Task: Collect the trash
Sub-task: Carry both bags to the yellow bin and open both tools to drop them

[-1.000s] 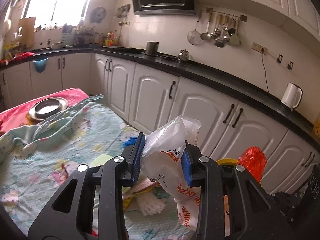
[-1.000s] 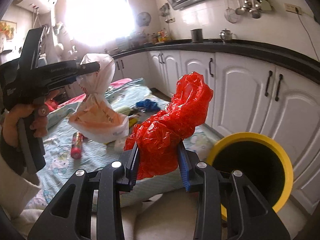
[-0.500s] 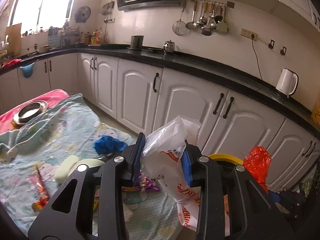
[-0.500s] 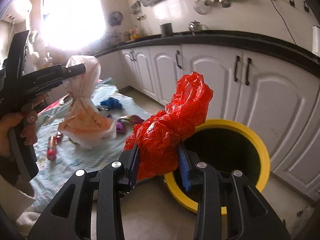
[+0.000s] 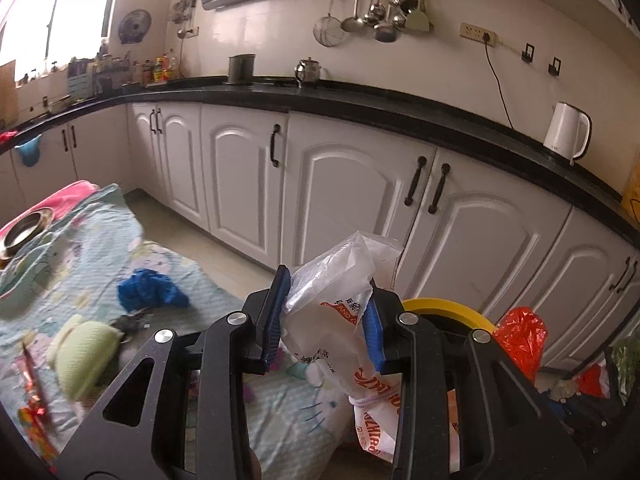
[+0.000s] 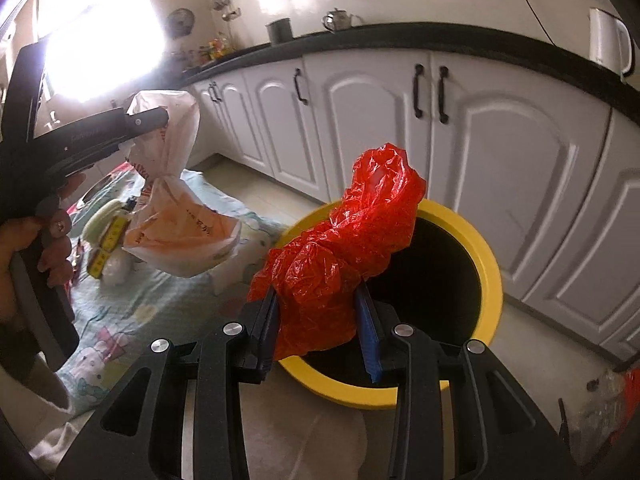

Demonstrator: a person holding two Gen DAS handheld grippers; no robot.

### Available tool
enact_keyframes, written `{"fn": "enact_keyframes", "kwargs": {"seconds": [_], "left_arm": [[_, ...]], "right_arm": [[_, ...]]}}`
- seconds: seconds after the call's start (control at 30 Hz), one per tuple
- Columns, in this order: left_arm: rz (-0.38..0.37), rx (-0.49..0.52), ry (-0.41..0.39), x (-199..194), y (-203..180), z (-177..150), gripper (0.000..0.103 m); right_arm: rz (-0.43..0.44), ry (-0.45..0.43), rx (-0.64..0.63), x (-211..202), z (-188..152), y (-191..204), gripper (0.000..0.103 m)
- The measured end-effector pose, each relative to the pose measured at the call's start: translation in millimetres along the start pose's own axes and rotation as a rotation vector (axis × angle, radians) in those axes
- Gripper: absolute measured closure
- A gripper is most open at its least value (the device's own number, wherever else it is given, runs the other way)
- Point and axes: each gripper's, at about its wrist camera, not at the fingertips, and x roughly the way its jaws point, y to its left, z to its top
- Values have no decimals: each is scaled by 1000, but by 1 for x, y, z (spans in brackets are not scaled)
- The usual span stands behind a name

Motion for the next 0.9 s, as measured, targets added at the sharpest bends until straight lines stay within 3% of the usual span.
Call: {"fn": "enact_keyframes", "kwargs": {"seconds": [0.43,0.5,0.6,0.7,0.8,0.9], "left_arm": [[-34,10,77,52,-32,-3,72],[-60,-9,95,57,-33,-4,68],[-84,-19,113,62,-34,-6,53],[-114,-35,124,63,-32,-8,34],[-131,-53,134,60,-29,-10,16],[-142,-70,137,54,-24,-11,11]], "right_arm": [[-31,44,78,10,-9,-27,67],[-43,46,83,11,-9,-29,58],[-80,36,72,9,-10,-28,39],[-112,17,89,5,-9,-33,30],[-132,3,109,2,-10,-39,27],[-140,-19,132,-3,-10,-44,26]]}}
